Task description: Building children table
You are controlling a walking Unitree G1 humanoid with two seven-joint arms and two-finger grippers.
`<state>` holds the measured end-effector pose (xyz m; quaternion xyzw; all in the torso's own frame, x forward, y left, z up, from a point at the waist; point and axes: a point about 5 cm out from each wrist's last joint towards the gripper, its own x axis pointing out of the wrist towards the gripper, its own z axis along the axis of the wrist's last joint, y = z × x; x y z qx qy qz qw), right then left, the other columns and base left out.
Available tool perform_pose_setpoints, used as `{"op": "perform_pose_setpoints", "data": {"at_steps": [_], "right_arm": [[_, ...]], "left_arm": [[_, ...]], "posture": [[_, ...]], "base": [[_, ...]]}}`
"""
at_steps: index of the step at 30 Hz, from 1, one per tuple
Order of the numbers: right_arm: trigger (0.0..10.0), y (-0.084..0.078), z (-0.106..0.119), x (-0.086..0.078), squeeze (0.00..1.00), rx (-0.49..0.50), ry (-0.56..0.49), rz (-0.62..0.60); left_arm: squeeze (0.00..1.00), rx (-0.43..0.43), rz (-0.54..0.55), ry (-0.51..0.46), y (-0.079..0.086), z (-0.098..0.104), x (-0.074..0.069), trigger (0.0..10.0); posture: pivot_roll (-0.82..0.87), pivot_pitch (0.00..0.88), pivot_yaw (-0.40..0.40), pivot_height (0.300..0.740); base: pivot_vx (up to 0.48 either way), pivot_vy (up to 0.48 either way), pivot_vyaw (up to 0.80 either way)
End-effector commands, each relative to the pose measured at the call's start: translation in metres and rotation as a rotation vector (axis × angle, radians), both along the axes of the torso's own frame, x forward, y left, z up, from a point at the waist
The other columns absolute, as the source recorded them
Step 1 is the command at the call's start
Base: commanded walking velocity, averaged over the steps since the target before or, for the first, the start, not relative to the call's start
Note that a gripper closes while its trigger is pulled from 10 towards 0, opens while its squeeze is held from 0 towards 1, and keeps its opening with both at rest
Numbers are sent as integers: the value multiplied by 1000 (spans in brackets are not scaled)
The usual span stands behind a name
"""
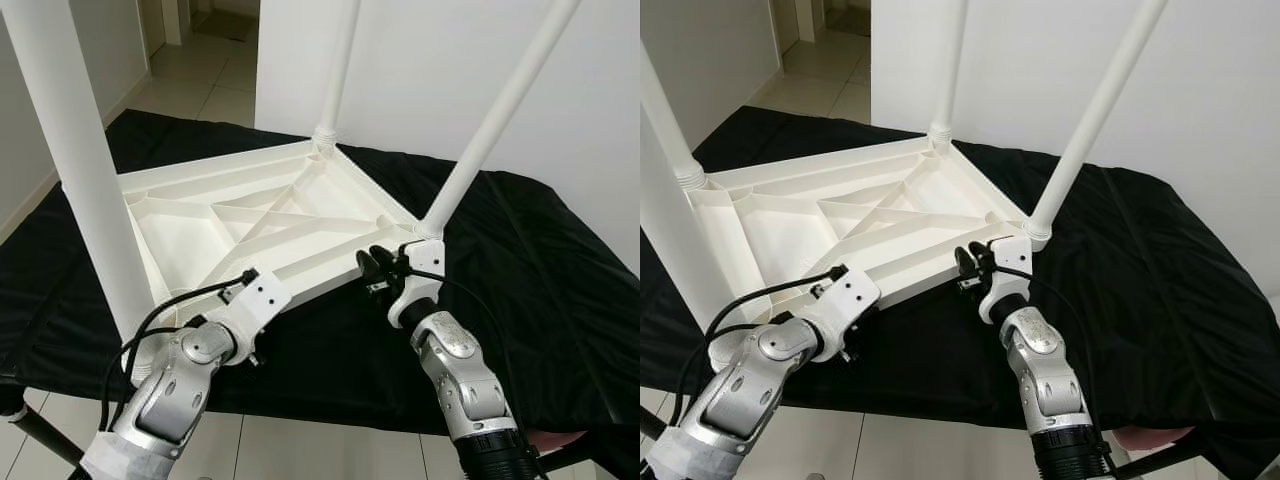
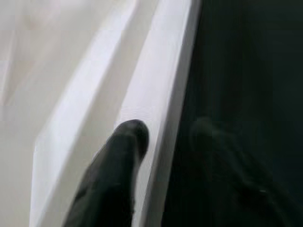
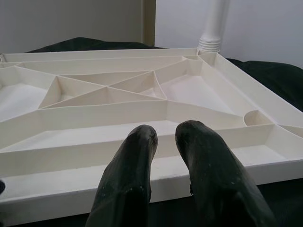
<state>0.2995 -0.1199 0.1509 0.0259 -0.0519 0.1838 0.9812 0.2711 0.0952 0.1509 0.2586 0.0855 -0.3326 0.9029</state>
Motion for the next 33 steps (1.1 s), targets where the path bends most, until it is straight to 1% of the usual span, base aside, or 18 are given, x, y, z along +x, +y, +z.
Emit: {"op": "perform_pose_setpoints", "data": {"at_steps": [1,2,3,4,5,6,7,8,9,12,14,19,21,22,26,28,31,33], "right_arm": [[10000,-2,-2,0,0,-6,1,-15],[10000,-2,-2,0,0,-6,1,-15],[10000,-2,-2,-1,0,-7,1,-14],[10000,-1,-3,-1,0,-9,0,-14],[10000,-1,-3,-1,0,-9,0,-14],[10000,0,-3,-2,0,-11,-2,-14],[10000,0,-3,-2,0,-11,-2,-14],[10000,2,-3,-3,0,-20,-16,-19],[10000,3,-3,-3,0,-23,-26,-23],[10000,4,-2,-4,0,-23,-40,-26],[10000,8,0,-8,0,-8,-71,-6],[10000,12,1,-10,0,0,-86,21],[10000,15,1,-12,0,7,-85,54],[10000,15,1,-12,0,7,-85,54],[10000,22,3,-11,0,19,-100,100],[10000,22,3,-11,0,19,-100,100],[10000,27,4,-7,0,9,-108,120],[10000,27,4,-7,0,9,-108,120]], "left_arm": [[1000,-60,-62,-67,-8,15,-6,10000],[1000,-60,-62,-67,-8,15,-6,10000],[1000,-84,-62,-93,-7,20,-8,10000],[639,-102,-59,-117,-5,24,-10,10000],[639,-102,-59,-117,-5,24,-10,10000],[0,-117,-58,-145,-4,28,-12,10000],[0,-117,-58,-145,-4,28,-12,10000],[0,-175,-39,-204,1,38,-18,10000],[0,-193,-30,-227,2,42,-21,10000],[0,-209,-21,-247,3,45,-23,10000],[0,-273,-12,-246,5,47,-34,10000],[0,-313,-12,-246,6,47,-43,10000],[0,-346,-17,-288,10,54,-53,10000],[0,-346,-17,-288,10,54,-53,10000],[0,-390,-11,-341,20,64,-66,10000],[0,-390,-11,-341,20,64,-66,10000],[0,-434,22,-340,33,68,-80,10000],[0,-434,22,-340,33,68,-80,10000]], "posture": [[53,0,-119,740],[53,0,-119,740],[59,0,-123,740],[60,0,-122,740],[60,0,-122,740],[62,0,-123,740],[62,0,-123,740],[62,0,-123,740],[69,0,-125,740],[69,0,-125,740],[79,0,-132,740],[81,0,-134,740],[93,0,-145,740],[93,0,-145,740],[104,0,-150,740],[104,0,-150,740],[140,0,-169,740],[140,0,-169,740]], "base": [[0,0,0],[0,0,0],[0,0,0],[0,0,0],[0,0,0],[0,0,0],[0,0,0],[0,0,0],[0,0,0],[0,0,0],[0,0,0],[0,0,0],[0,0,0],[0,0,0],[0,0,0],[0,0,0],[0,0,0],[0,0,0]]}}
